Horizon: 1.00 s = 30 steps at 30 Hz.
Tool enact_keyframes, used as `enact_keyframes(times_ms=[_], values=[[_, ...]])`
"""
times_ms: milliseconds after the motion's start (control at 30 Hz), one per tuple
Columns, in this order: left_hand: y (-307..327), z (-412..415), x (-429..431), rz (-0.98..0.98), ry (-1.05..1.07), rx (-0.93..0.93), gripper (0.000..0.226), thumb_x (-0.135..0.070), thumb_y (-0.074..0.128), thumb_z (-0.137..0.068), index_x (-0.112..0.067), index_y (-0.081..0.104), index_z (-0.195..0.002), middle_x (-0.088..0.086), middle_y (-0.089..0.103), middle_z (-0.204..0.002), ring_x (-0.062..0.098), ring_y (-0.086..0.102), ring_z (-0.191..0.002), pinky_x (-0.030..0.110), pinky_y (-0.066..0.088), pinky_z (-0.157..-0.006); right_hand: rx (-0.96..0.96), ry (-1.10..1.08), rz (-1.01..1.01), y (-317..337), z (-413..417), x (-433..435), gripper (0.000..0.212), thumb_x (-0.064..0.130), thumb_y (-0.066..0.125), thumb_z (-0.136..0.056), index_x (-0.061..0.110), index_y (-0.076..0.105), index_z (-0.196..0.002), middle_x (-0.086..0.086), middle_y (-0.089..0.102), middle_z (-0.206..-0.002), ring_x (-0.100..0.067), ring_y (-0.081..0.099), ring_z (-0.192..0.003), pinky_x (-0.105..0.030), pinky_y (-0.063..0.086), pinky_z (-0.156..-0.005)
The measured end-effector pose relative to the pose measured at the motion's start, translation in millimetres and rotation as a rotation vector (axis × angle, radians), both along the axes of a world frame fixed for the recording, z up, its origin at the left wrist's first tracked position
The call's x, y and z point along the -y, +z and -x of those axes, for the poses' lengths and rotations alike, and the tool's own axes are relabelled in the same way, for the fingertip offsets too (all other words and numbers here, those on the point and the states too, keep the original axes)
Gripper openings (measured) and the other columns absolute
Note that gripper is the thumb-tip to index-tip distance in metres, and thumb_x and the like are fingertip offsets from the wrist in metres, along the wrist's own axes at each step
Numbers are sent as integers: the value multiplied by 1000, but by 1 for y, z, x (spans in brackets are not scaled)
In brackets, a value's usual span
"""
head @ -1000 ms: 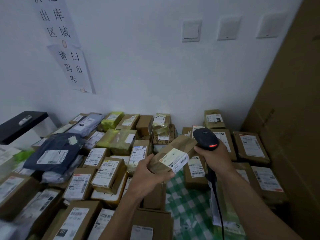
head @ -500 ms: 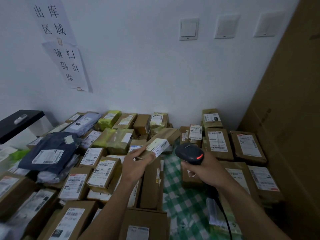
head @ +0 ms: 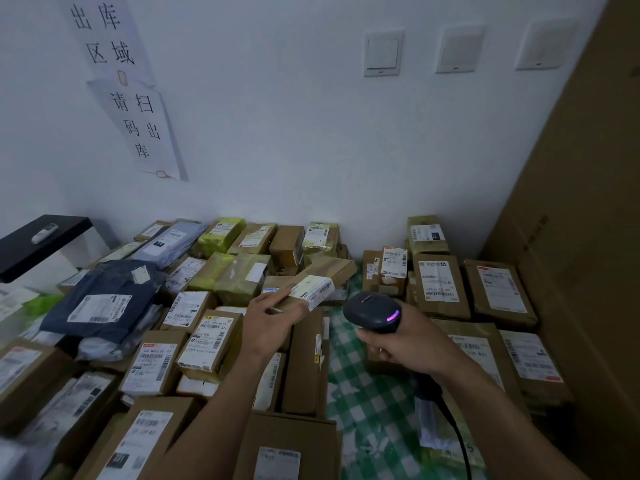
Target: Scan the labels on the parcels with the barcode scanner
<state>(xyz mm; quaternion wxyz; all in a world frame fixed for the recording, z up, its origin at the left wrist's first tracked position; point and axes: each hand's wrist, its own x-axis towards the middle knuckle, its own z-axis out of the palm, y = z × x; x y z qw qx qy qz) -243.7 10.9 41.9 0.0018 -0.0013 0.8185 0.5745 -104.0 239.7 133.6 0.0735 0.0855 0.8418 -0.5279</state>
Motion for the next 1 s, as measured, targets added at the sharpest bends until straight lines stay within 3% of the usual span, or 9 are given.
enact_keyframes(times_ms=[167,267,333,433,533,633,833,1000], values=[[-3,-1,1,-12,6,10,54,-48,90,-68,-40,75,-119,-6,61,-134,6,61,-116,20,58,-86,1,-10,66,-1,1,0,25,23,76,-93,37,65,-110,-1,73,-78,-5,64,-65,-17,54,-63],[1,-11,1,-56,30,6,51,-36,88,-77,-31,74,-125,-6,66,-128,4,63,-110,16,57,-78,16,-46,78,-4,3,-5,18,26,77,-93,30,68,-108,-10,75,-87,-10,66,-67,-26,56,-69],[-2,-23,1,-45,45,22,55,-36,87,-78,-27,71,-130,-7,67,-124,0,63,-103,17,56,-75,16,-94,85,-7,4,-8,17,28,78,-93,33,68,-105,-6,77,-88,-9,68,-67,-26,58,-69],[-22,-47,-3,115,50,79,63,-53,82,-71,-37,66,-130,-3,62,-125,10,63,-104,34,61,-84,24,-105,54,-14,4,-11,13,29,77,-93,31,68,-102,-4,78,-88,-10,68,-68,-31,58,-74],[-45,-67,-10,333,51,138,67,-62,76,-75,-40,57,-136,5,43,-138,27,48,-124,44,50,-102,53,-97,22,-25,4,-10,13,30,76,-94,24,70,-105,-3,78,-86,-9,66,-64,-28,54,-70],[-56,-75,-17,459,43,215,74,-67,70,-82,-34,47,-144,8,30,-144,33,33,-135,49,42,-102,84,-96,24,-35,6,-9,15,32,76,-94,30,70,-107,1,78,-87,-7,68,-65,-28,54,-71],[-75,-63,-29,765,7,318,94,-77,63,-78,-21,36,-148,17,37,-138,39,45,-127,48,42,-105,108,-76,40,-46,10,-9,15,29,76,-94,32,70,-108,0,78,-88,-4,67,-65,-20,53,-63],[-86,-61,-34,915,-41,363,113,-88,63,-69,-16,27,-149,17,39,-142,37,44,-133,44,36,-110,129,-90,62,-55,12,-11,14,30,78,-92,34,69,-103,4,79,-84,-6,70,-67,-24,55,-67]])
